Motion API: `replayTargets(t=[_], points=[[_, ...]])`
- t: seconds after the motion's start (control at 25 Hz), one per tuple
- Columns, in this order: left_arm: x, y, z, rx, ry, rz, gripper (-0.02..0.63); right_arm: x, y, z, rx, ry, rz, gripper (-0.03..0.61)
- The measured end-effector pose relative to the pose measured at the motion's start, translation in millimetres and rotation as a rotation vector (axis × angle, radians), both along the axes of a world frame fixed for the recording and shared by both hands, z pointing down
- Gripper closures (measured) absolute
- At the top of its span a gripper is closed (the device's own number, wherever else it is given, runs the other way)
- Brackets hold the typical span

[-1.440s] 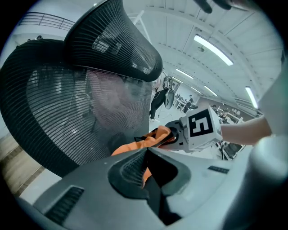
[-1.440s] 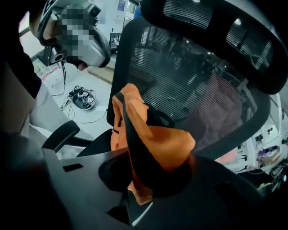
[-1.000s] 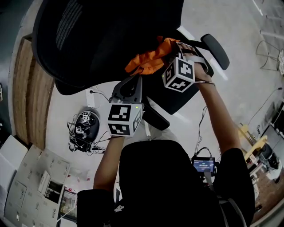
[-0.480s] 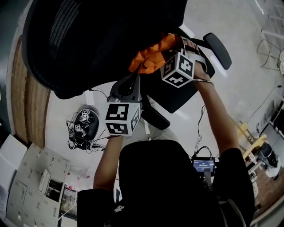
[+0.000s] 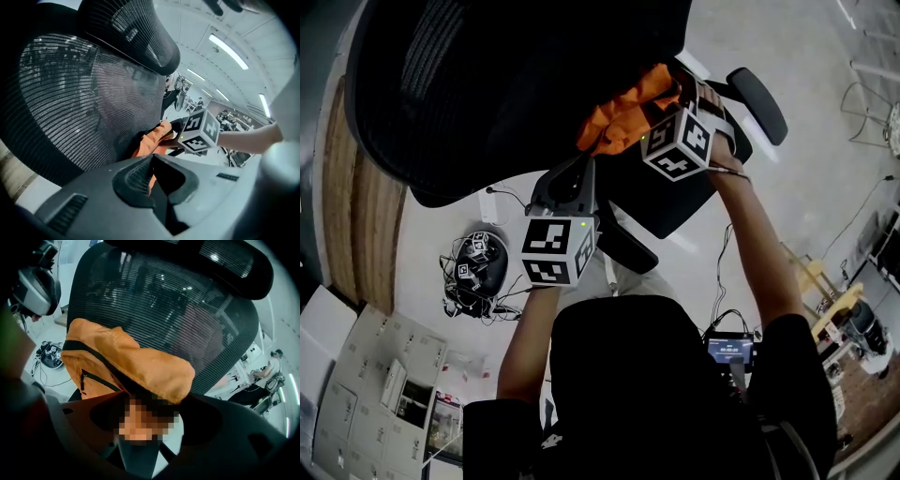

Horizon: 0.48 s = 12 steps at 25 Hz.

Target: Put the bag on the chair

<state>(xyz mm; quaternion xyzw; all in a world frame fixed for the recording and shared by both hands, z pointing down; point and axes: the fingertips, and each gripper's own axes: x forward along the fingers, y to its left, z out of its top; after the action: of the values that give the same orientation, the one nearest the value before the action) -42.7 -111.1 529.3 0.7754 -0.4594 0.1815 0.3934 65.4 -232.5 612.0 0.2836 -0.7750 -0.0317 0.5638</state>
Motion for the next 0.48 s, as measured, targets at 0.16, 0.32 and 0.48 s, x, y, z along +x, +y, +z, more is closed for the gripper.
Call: replayTargets(t=[0.16, 0.32, 0.48], points=[[0, 0, -1, 0.004, 0.001, 0.001, 0.603, 4, -2, -3, 0.023, -0.019, 0.036, 0.255], [1, 1, -2, 0.006, -0.003, 0.004, 0.603, 9, -2, -9, 0.025, -0.040, 0.052, 0.253], [6, 3, -7, 0.016, -0.006, 0.002, 0.603, 15, 3, -17, 0.026, -0.061, 0.053, 0.253]])
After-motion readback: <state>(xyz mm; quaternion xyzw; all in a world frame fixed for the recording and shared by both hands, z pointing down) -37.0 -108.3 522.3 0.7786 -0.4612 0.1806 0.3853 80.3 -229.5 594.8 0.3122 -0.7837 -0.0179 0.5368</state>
